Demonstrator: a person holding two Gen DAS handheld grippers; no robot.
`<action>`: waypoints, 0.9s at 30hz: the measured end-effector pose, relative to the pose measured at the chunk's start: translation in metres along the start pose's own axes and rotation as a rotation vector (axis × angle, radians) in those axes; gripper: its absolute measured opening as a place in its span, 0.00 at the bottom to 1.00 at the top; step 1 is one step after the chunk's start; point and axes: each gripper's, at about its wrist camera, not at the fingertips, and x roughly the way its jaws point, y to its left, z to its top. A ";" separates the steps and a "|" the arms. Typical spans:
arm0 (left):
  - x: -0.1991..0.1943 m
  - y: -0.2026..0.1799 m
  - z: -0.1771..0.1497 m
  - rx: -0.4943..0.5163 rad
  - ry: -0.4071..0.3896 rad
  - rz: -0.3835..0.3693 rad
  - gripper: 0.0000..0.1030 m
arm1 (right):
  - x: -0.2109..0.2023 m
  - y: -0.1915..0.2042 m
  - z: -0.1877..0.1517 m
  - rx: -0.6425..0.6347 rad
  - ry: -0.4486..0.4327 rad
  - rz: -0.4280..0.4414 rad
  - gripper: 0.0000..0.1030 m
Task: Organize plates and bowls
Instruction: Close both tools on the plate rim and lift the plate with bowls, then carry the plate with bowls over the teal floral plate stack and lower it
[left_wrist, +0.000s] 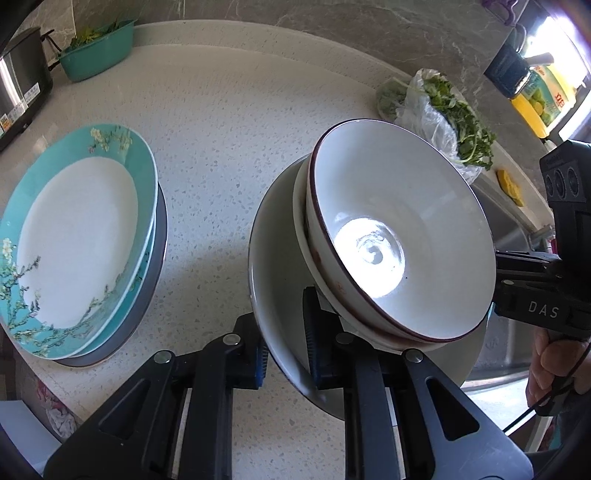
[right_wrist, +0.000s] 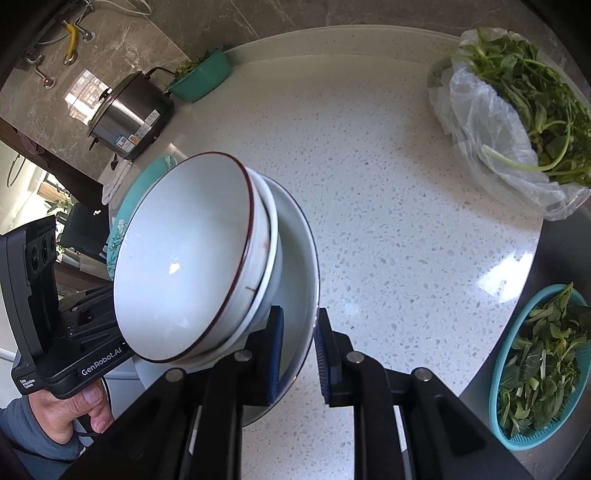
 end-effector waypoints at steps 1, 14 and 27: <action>-0.004 -0.001 0.001 0.002 -0.002 -0.003 0.14 | -0.003 0.001 0.000 0.000 -0.003 -0.002 0.18; -0.079 0.005 0.015 0.012 -0.052 -0.011 0.14 | -0.051 0.043 0.015 -0.042 -0.055 -0.011 0.19; -0.166 0.094 0.024 -0.054 -0.107 0.064 0.14 | -0.039 0.144 0.060 -0.167 -0.065 0.036 0.19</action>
